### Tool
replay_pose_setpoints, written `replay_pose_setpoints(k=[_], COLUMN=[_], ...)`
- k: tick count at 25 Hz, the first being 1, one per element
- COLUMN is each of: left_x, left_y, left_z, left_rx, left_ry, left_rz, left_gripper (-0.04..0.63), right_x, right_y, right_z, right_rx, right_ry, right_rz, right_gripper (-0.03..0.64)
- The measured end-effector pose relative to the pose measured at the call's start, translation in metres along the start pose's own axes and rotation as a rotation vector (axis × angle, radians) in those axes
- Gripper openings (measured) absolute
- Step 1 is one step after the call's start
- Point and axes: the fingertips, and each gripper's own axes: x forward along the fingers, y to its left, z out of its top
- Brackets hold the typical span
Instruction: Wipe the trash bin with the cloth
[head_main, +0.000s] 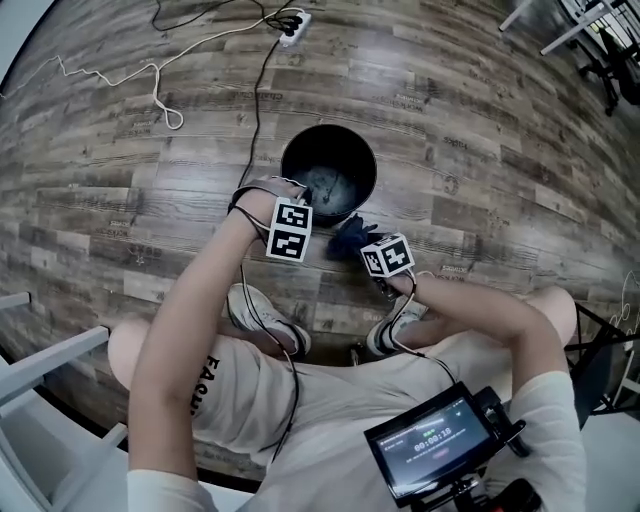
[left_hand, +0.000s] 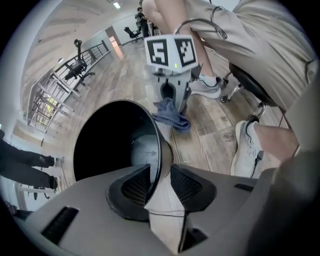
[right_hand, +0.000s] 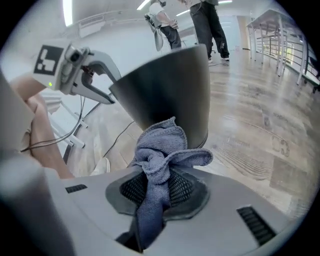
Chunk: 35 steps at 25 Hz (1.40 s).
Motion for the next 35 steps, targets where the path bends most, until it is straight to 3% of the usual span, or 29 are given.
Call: replay_pose_setpoints(k=[9, 19, 25, 29, 35], left_x=[0.007, 0.007, 0.008, 0.008, 0.007], left_y=[0.002, -0.008, -0.016, -0.021, -0.018], left_z=[-0.009, 0.01, 0.022, 0.03, 0.03], left_rx=[0.006, 0.047, 0.073, 0.036, 0.029], left_ry=[0.049, 0.02, -0.013, -0.056, -0.059], left_rz=[0.029, 0.0, -0.038, -0.083, -0.084], left_gripper=[0.089, 0.064, 0.043, 0.034, 0.032], right_x=[-0.061, -0.054, -0.034, -0.012, 0.029], right_y=[0.045, 0.036, 0.014, -0.009, -0.036], right_z=[0.054, 0.082, 0.072, 0.06, 0.041], right_rx=[-0.074, -0.036, -0.094, -0.104, -0.126], right_ry=[-0.11, -0.136, -0.085, -0.049, -0.002], right_rz=[0.006, -0.025, -0.073, -0.107, -0.147], right_gripper=[0.082, 0.082, 0.081, 0.081, 0.081])
